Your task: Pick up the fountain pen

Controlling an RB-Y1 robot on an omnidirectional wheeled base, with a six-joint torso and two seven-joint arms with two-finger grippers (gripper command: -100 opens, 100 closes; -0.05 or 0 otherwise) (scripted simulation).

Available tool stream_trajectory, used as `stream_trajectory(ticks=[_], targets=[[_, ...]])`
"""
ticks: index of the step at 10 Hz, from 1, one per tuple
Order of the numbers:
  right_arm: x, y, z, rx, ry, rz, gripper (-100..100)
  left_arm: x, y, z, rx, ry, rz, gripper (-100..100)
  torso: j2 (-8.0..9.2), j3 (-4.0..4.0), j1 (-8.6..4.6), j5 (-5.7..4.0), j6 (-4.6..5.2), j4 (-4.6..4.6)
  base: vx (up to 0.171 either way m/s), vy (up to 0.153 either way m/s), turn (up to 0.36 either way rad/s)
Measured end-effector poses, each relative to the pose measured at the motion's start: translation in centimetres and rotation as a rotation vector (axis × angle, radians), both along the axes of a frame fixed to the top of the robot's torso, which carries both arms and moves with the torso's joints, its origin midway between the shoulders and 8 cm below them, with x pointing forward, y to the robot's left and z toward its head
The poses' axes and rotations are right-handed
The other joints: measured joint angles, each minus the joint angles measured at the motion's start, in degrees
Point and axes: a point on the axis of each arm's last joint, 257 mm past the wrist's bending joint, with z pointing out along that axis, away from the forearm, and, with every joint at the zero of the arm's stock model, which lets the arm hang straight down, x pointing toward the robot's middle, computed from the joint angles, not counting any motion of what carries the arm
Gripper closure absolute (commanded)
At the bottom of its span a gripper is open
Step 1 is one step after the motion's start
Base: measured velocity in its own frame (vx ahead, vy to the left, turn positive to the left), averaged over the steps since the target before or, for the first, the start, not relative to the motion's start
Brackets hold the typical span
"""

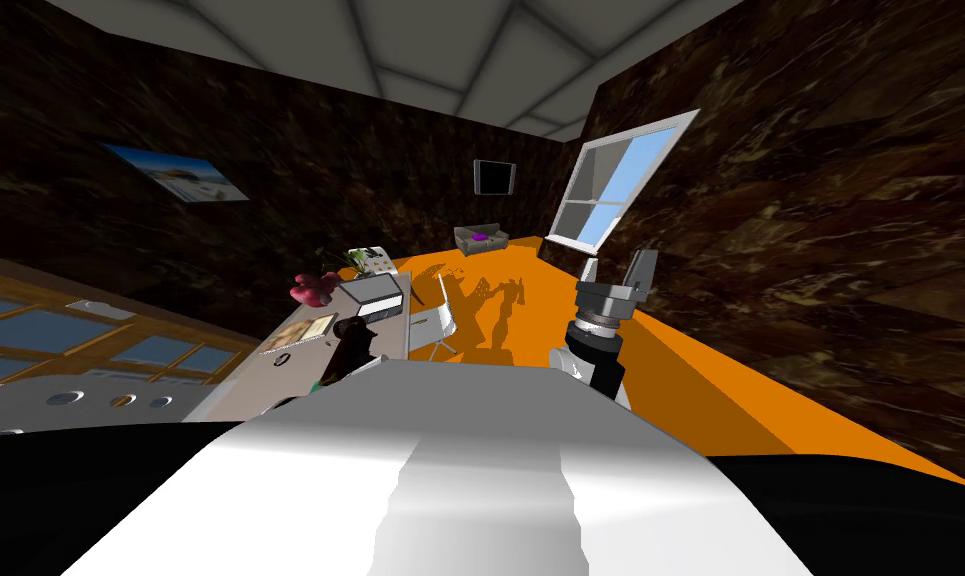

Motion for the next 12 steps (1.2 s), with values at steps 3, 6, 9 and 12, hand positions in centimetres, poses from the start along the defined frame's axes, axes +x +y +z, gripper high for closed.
stream_trajectory(ticks=[3, 6, 9, 12], targets=[[0.0, 0.0, 0.0, 0.000, 0.000, 0.000, 0, 0.0, 0.0, 0.0, 0.000, 0.000, 0.000, -100, -0.01, -0.01, 0.00, 0.00, 0.01, -0.01, 0.001, 0.001, 0.003], [0.0, 0.0, 0.0, 0.000, 0.000, 0.000, 0, -0.1, -0.4, -0.3, 0.005, -0.002, -0.003, -100, -0.05, -0.06, 0.05, 0.20, -0.02, -0.08, 0.009, 0.005, 0.029], [0.0, 0.0, 0.0, 0.000, 0.000, 0.000, 0, 0.0, -1.4, -1.3, 0.022, -0.012, -0.004, -100, -0.17, -0.28, 0.31, 1.24, 0.02, -0.39, 0.013, 0.006, 0.039], [0.0, 0.0, 0.0, 0.000, 0.000, 0.000, 0, 0.0, -1.5, -1.4, 0.023, -0.011, -0.006, 100, -0.19, -0.28, 0.42, 1.28, 0.04, -0.38, 0.000, 0.000, 0.000]])
